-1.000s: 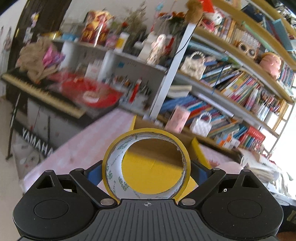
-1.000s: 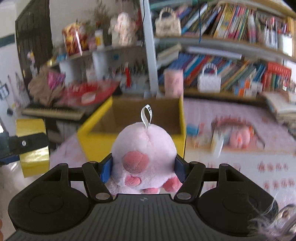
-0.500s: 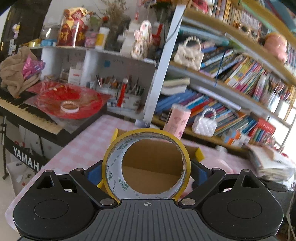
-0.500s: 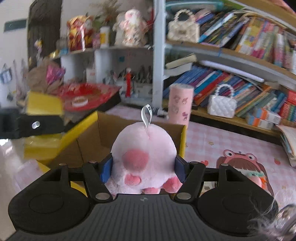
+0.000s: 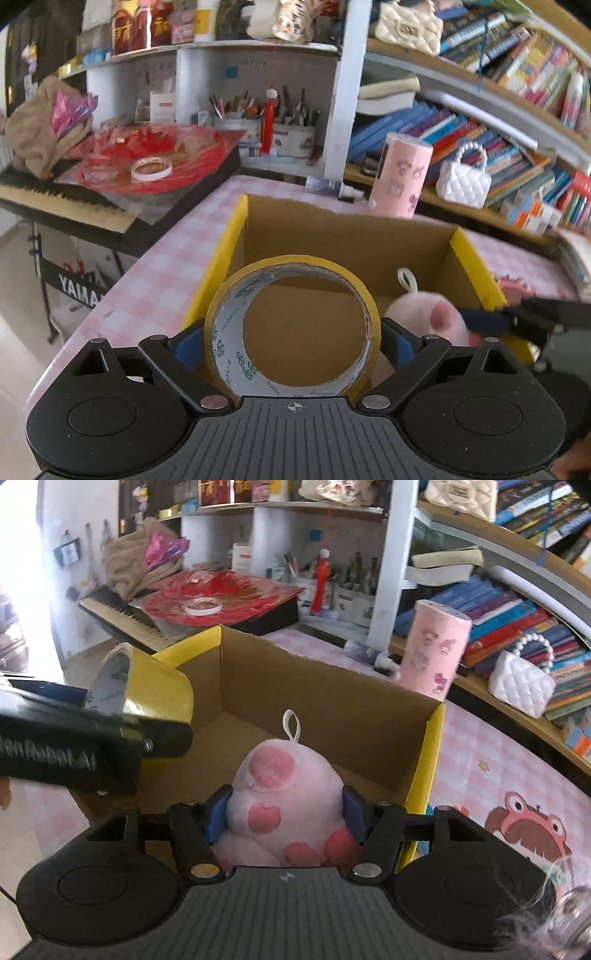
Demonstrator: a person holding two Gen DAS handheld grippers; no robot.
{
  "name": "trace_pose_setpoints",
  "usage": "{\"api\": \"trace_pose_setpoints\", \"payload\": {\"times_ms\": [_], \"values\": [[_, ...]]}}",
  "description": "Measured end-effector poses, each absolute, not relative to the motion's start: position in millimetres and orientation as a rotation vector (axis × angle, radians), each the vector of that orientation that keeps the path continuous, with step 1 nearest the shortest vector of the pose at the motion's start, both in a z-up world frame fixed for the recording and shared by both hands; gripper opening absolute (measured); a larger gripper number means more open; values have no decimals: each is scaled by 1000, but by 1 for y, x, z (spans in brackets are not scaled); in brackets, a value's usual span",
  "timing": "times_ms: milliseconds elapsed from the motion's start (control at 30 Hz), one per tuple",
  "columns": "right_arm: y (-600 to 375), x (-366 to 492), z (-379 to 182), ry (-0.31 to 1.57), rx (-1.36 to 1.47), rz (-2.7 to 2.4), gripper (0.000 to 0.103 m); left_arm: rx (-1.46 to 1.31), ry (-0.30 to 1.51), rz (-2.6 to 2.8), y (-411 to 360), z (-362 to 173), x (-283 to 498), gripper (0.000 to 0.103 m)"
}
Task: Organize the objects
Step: 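Carry the tape roll and pig to the yellow box and release them inside, then withdraw both tools from the box toward the remaining items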
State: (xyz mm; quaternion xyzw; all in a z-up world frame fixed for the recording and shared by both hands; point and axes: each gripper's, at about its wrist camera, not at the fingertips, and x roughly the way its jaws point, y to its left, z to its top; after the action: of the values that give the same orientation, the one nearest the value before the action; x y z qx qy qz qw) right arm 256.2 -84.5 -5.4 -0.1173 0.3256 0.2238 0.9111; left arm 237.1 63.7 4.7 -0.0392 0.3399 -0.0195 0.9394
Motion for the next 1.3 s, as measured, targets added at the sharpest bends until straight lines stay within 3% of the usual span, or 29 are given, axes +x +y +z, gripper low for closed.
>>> {"api": "trace_pose_setpoints", "payload": {"times_ms": [367,433,500,833,1300], "values": [[-86,268,-4,675,-261,527,67,-109,689,-21,63,5,234,97],[-87,264,-2,651,-260,513,77,-126,666,-15,66,11,228,98],[-88,257,4,610,-262,493,80,-156,625,-15,69,20,218,98],[-100,187,45,412,-206,369,84,-191,435,37,81,52,138,99],[-117,62,9,576,-109,180,87,-138,618,53,74,12,50,100]]}}
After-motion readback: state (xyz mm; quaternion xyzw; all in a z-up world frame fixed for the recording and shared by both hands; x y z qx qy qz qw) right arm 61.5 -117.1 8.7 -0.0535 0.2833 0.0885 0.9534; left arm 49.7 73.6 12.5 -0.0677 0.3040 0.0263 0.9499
